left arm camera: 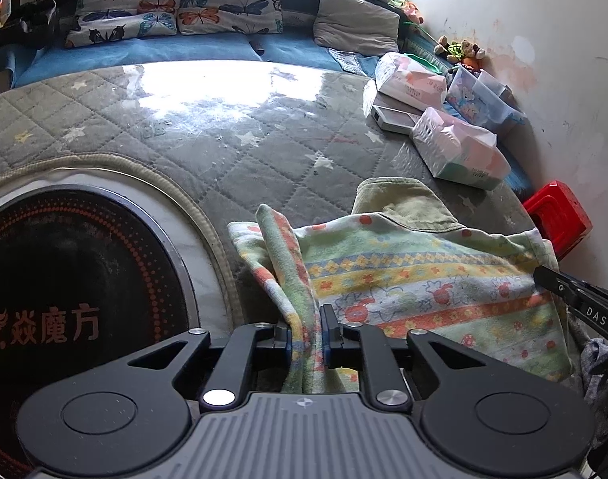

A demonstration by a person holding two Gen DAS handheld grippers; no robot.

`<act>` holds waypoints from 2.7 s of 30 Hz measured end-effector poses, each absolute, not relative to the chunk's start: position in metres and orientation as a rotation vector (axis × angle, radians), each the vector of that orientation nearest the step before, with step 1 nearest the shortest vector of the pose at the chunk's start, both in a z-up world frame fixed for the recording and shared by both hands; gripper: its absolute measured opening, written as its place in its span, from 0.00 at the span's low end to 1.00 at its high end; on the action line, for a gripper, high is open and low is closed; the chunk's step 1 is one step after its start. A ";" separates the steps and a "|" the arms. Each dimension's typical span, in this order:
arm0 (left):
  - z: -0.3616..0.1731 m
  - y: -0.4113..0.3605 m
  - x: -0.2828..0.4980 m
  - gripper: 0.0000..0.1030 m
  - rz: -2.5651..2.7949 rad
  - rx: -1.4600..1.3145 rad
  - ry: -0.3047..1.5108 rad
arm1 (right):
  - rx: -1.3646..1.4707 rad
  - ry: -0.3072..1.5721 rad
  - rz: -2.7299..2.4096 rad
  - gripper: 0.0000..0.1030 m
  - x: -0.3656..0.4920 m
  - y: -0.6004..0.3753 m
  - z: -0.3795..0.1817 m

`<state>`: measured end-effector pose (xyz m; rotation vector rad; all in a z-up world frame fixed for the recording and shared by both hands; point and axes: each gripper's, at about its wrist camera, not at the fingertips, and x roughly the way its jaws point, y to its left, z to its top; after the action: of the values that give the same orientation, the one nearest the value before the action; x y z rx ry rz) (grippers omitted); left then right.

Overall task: Fold clothes
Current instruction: 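Open both grippers to release the folded edge onto the shirt, then press and smooth the folded shirt flat with both grippers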

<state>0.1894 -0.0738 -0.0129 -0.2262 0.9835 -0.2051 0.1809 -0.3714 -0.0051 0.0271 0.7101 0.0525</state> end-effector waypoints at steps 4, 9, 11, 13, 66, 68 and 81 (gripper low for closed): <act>-0.013 -0.073 0.188 0.23 -0.194 -0.210 0.982 | 0.021 0.714 0.046 0.18 0.181 -0.372 -0.005; -0.014 -0.071 0.187 0.37 -0.179 -0.198 0.984 | 0.018 0.705 0.046 0.28 0.179 -0.370 -0.003; -0.014 -0.070 0.186 0.41 -0.172 -0.194 0.982 | 0.017 0.703 0.051 0.31 0.179 -0.369 -0.002; -0.014 -0.070 0.186 0.42 -0.170 -0.189 0.982 | 0.015 0.703 0.059 0.37 0.178 -0.367 -0.001; -0.016 -0.052 0.151 0.69 -0.078 -0.099 0.937 | -0.133 0.777 0.294 0.75 0.116 -0.276 -0.026; -0.014 -0.052 0.149 0.69 -0.075 -0.093 0.932 | -0.134 0.780 0.292 0.75 0.115 -0.276 -0.027; 0.000 -0.082 0.145 0.72 -0.124 -0.056 0.900 | -0.169 0.786 0.262 0.77 0.110 -0.269 -0.030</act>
<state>0.1447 -0.0817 0.0004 -0.0564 0.8999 -0.1238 0.1100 -0.2694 -0.0304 -0.1688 0.7864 0.2622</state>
